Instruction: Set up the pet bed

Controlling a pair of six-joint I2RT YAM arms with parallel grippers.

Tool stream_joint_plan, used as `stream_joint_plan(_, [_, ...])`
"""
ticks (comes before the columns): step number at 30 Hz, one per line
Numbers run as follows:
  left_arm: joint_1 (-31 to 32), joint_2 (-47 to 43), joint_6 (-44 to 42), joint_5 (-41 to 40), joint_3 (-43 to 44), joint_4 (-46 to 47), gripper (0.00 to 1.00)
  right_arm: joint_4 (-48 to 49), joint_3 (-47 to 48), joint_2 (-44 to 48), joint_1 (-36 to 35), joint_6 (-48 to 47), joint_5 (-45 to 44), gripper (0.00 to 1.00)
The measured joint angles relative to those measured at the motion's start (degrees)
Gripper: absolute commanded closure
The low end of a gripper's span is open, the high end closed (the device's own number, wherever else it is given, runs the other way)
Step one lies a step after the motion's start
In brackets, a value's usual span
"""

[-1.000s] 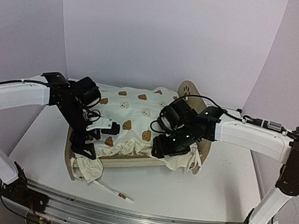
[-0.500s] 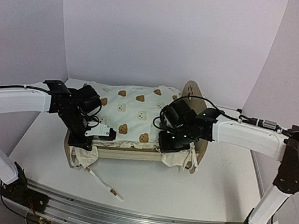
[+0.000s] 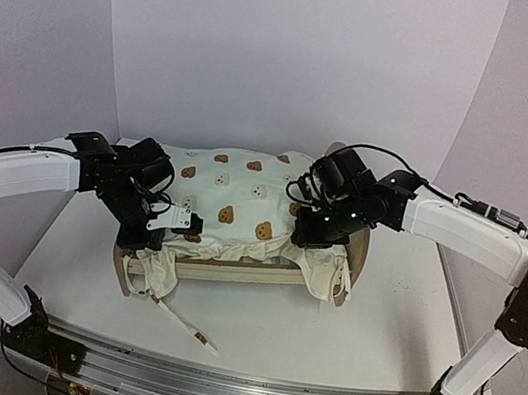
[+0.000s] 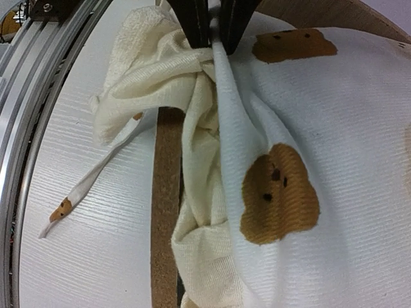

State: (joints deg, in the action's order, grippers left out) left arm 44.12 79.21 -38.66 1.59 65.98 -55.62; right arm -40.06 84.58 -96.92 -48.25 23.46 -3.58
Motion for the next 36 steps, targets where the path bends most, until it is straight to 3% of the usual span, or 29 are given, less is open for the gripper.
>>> stream_joint_plan(7, [-0.50,0.08,-0.43,0.28,1.51,-1.19,1.00,-0.72,2.14,0.07,0.42,-1.18,1.95,1.00])
stream_joint_plan(17, [-7.71,-3.55,-4.44,2.31,13.21,-6.62,1.00,-0.75,2.78,4.53,3.42,-2.84,7.01,1.00])
stream_joint_plan(24, [-9.67,-8.15,-6.57,7.75,13.20,-11.62,1.00,-0.01,1.43,6.94,3.92,-3.08,11.22,1.00])
stream_joint_plan(28, [-9.68,-10.43,-6.56,10.47,7.97,-10.60,1.00,0.55,-1.06,7.43,4.26,-3.01,14.33,0.99])
stream_joint_plan(32, [-9.71,-9.18,-5.83,11.25,3.68,-9.30,1.00,0.21,-4.79,6.26,4.27,-1.90,16.90,0.81])
stream_joint_plan(36, [-10.08,-7.03,-4.60,11.85,3.64,-8.38,1.00,-0.54,-4.94,3.92,5.02,-1.43,15.48,0.70])
